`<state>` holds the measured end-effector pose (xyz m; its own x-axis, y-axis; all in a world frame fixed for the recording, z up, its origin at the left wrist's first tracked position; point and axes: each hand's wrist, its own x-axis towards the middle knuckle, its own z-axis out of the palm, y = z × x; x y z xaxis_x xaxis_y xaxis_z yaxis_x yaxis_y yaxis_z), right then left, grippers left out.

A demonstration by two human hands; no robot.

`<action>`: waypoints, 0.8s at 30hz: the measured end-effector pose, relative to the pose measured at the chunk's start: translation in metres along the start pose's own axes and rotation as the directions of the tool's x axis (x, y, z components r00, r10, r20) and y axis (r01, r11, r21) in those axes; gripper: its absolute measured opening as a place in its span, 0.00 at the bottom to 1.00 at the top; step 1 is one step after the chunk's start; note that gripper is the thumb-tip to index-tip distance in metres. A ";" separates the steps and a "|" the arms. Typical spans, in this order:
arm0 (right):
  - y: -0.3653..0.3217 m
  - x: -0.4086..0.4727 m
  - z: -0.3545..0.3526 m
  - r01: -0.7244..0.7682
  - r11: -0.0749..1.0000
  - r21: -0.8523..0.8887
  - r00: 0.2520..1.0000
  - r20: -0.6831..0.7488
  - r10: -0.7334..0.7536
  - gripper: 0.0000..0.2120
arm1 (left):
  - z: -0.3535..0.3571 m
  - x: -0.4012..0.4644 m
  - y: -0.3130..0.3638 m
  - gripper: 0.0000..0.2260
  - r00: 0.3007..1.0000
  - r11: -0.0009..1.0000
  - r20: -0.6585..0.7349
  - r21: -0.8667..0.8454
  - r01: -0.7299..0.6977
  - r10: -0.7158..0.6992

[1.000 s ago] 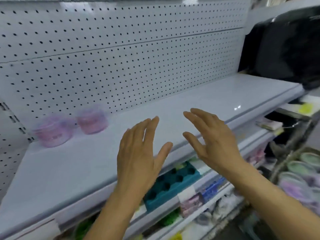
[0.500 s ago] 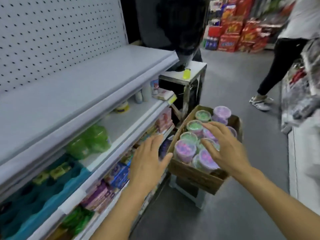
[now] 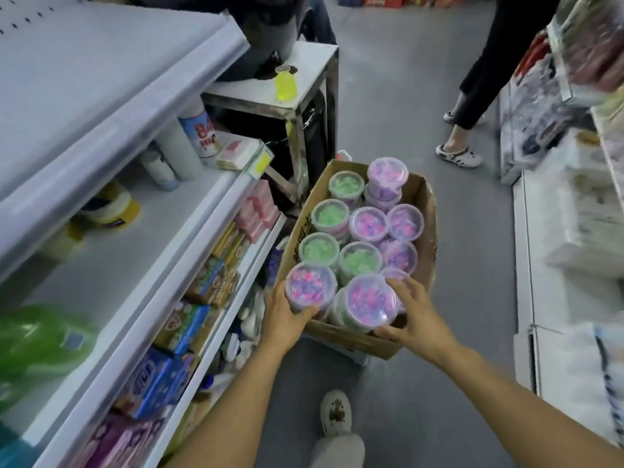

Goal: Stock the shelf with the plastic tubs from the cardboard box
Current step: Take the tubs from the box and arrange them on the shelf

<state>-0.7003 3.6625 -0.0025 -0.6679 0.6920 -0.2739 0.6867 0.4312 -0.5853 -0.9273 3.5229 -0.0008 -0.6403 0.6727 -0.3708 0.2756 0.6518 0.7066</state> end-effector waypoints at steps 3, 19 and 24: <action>0.002 0.029 0.018 -0.159 0.981 0.114 0.987 0.043 0.155 0.46 | 0.019 0.038 -0.022 0.42 0.981 0.956 0.011 -0.224 0.191 -0.193; 0.008 0.094 0.004 -0.407 0.888 0.211 0.912 0.043 0.408 0.14 | 0.015 0.089 -0.010 0.12 0.854 0.747 0.288 -0.416 0.518 -0.432; -0.011 0.096 -0.032 -0.398 0.875 0.277 0.912 0.018 0.409 0.15 | -0.006 0.060 0.005 0.08 0.870 0.680 0.198 -0.554 0.479 -0.451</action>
<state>-0.7628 3.7425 0.0026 -0.3337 0.7972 -0.5031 0.7870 -0.0582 -0.6142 -0.9688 3.5647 -0.0157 -0.5393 0.3606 -0.7610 -0.5169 0.5717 0.6372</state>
